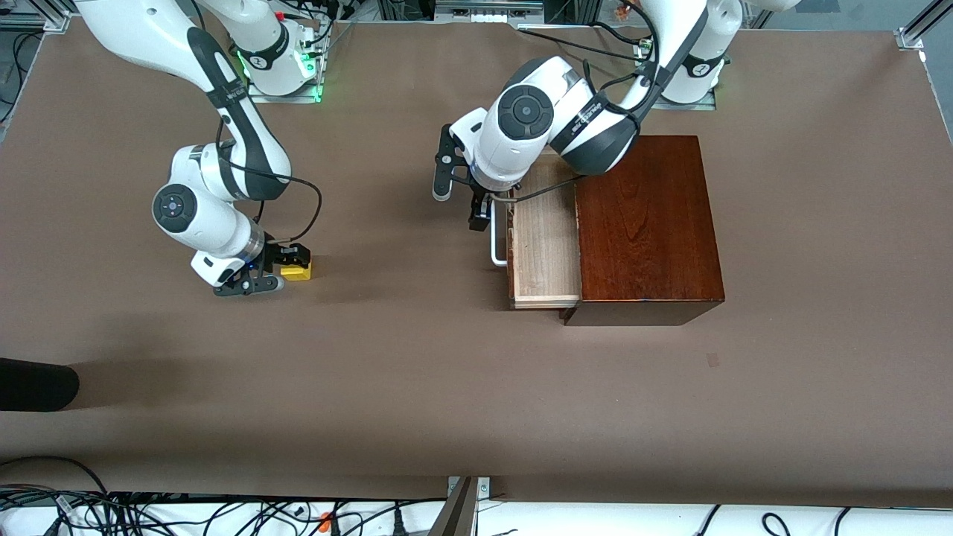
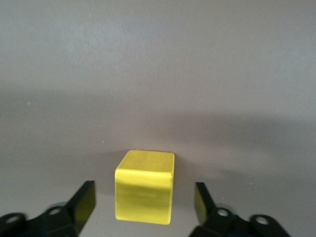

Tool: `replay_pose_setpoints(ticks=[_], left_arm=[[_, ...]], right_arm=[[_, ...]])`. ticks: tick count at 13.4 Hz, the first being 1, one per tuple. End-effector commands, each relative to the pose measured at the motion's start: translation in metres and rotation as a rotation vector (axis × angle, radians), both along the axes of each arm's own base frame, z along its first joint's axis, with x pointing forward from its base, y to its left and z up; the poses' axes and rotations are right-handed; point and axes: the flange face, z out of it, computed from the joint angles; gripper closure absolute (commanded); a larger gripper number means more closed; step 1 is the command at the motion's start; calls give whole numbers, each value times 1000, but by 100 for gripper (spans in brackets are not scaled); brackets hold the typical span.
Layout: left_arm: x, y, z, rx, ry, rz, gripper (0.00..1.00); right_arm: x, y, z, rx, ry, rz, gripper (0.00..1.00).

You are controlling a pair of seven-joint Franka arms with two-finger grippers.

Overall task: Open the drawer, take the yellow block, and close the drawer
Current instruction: 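Set the cube down with the right gripper while the left gripper reaches the drawer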

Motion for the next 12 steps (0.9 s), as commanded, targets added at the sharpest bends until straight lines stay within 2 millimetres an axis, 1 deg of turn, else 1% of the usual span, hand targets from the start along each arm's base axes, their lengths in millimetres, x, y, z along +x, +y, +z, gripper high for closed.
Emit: replay_pose_setpoints(ticks=[1,4,5,6,9,11,12], left_arm=[[2,3,-21,17,-41,-34,0],[8,6,-42,34,-49,-38,0],[8,6,-46,40,-49,-42,0],[9,6,-51,37,-52,-38,0],[10,12,-57,58,-58,-48,0],[12,23,-65,84,-54,-58,0],[15,29,-68,92,-55,-67,0]], right_arm=[[1,-3,52,11,-72,3,0],[-1,-14,142,22,-80,2,0],[-1,-22,170,20,-72,3,0],[-2,-23,195,23,-66,12,0],[-9,-27,261,22,-12,22,0],[-8,-32,301,5,14,28,0],[-9,-34,311,3,23,28,0]])
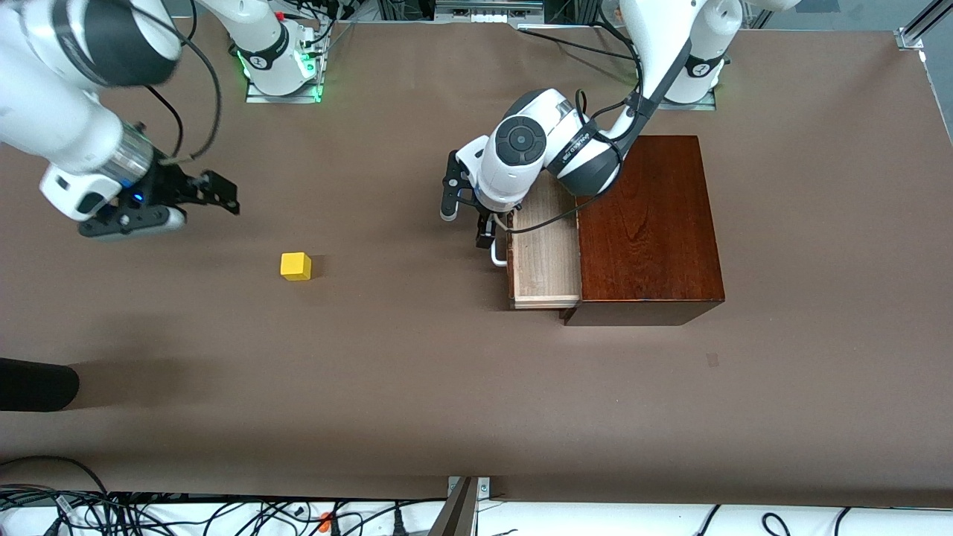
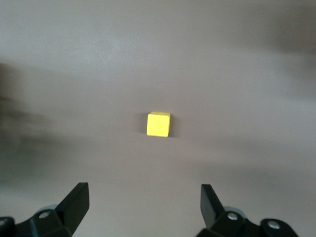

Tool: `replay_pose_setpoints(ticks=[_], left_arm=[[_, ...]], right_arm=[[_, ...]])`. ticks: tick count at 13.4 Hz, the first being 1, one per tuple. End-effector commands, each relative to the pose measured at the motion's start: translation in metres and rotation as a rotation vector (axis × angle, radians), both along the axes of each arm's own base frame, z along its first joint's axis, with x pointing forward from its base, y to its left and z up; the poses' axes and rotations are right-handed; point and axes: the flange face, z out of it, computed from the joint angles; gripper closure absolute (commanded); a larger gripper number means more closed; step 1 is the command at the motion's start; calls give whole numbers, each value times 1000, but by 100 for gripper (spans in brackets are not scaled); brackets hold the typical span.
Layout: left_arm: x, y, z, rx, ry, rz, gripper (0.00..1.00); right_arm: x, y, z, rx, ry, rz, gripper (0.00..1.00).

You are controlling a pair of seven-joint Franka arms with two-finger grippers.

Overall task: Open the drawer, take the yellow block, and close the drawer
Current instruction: 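Push the drawer into the box with the left gripper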

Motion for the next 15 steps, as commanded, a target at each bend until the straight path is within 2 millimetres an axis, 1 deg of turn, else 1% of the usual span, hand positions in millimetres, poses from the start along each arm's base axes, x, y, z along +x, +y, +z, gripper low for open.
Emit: replay_pose_setpoints(ticks=[1,3,4,6,8,9,10,11,13,15], left_arm=[[11,32,-19,59,-16,-60,0],[14,38,-22,63,-12,-69,0],[14,40,-23,65,-10,-70,0],[16,43,-20,64,-10,-60,0],[13,41,-8,63,-17,-56,0],[13,46,-8,85,11,-54,0],[13,50,-1,97,20,-51,0],[12,52,2,104,28,-52,0],[14,59,1,121,46,-46,0],[16,64,-3,135,59,-44,0]], right_arm=[[3,-9,28,-25,30,11,0],[1,-20,43,-53,42,4,0],[1,-23,47,-80,38,6,0],[3,-25,44,-99,44,8,0],[7,-24,50,-97,32,10,0],[7,-24,56,-98,41,11,0],[5,-25,62,-103,50,10,0],[4,-26,68,-115,49,12,0],[-2,-33,72,-155,94,16,0],[-1,-32,74,-157,85,11,0]])
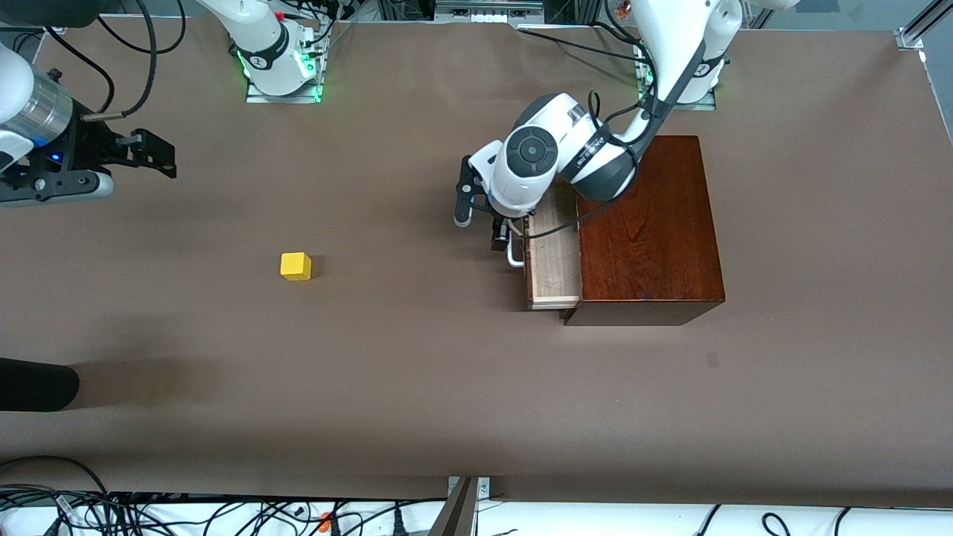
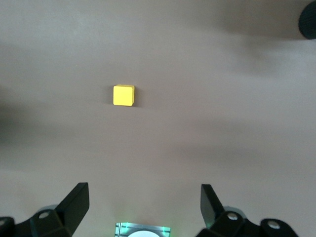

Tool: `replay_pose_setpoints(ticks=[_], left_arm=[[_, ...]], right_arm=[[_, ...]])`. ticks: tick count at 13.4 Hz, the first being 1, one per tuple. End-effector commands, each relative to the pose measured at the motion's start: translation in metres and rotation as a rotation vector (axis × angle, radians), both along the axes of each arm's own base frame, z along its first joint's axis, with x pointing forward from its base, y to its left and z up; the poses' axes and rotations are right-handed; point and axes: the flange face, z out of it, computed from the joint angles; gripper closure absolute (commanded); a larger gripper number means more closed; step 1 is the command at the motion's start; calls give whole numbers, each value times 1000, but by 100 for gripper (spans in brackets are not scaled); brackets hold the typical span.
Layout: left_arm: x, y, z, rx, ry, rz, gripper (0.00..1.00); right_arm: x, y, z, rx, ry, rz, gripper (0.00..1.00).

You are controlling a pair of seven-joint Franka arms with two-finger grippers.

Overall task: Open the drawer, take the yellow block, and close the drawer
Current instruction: 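Push the drawer into the box with the left gripper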

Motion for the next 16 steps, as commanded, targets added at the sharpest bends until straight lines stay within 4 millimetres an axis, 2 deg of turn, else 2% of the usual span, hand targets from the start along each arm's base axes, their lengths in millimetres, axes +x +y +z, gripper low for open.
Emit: replay_pose_setpoints(ticks=[1,5,10,16], left_arm=[[6,39,-4,80,6,-44,0],[16,57,-5,124,4,-45,0],[29,77,-5,136,16,-11,0],[39,99,-2,171,28,4,0]], right_arm=[[7,-3,2,-12,1,13,0],[16,2,8,9,-76,17,0],[18,9,8,25,-96,28,0],[18,9,9,34,-95,25,0]])
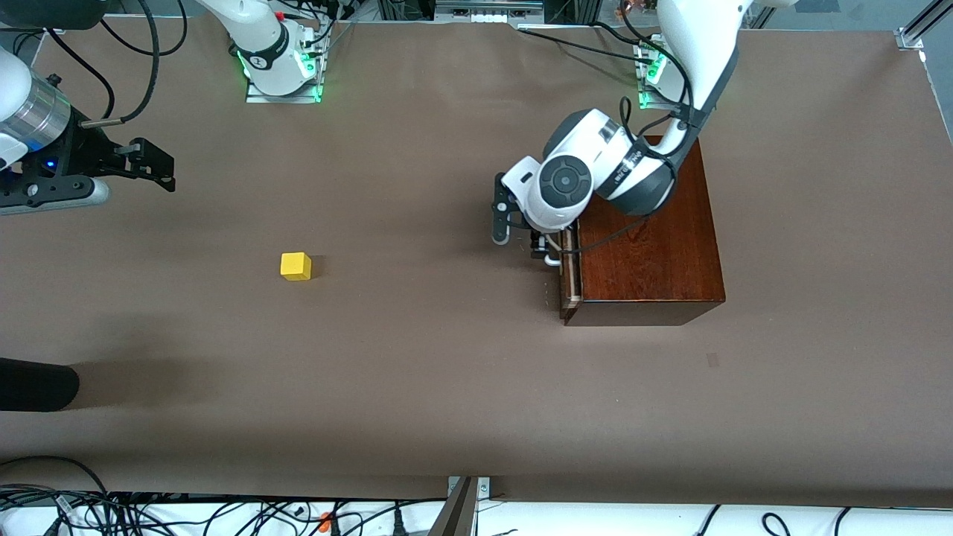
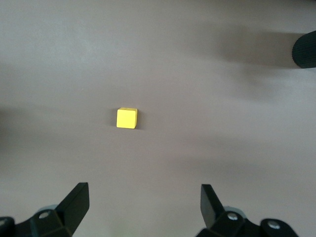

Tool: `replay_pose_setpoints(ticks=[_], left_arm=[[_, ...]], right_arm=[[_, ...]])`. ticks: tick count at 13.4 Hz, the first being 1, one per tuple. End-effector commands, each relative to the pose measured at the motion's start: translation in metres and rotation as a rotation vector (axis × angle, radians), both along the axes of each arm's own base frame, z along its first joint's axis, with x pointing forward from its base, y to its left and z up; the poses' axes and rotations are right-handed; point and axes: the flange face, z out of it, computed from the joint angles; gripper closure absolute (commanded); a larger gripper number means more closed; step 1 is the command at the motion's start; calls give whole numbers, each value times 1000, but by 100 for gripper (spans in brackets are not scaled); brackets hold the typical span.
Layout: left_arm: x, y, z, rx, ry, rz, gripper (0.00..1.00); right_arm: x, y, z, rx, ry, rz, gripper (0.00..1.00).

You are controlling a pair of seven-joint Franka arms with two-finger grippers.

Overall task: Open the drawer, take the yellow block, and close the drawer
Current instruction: 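Push the drawer into the box with the left gripper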

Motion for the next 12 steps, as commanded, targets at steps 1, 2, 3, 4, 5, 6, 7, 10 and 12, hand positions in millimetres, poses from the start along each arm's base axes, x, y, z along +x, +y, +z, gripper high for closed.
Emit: replay_pose_setpoints(ticks=[1,2,3,4,5,6,7,10,12], left_arm=[[14,35,2,70,-49,-58,0],[14,35,2,69,-50,-57,0],[15,34,3,67,-54,-57,0],[14,32,5,63,-56,-61,0],[16,30,9,48,-57,-51,0],[17,22,23,21,-73,-41,0],[15,13,39,-18,-76,-20,0],[3,0,89,-109,-75,90,0],[-5,14,120,-50,-41,212,0]], right_arm=[[4,-1,4,21,-4,4,0],[4,-1,4,30,-3,2,0],[4,-2,4,30,-3,0,0],[4,-2,4,30,-3,0,0],[4,-2,4,30,-3,0,0],[4,-3,4,29,-3,-1,0],[4,-3,4,32,-3,-1,0],[4,-5,4,32,-3,-6,0],[4,-5,4,32,-3,-6,0]])
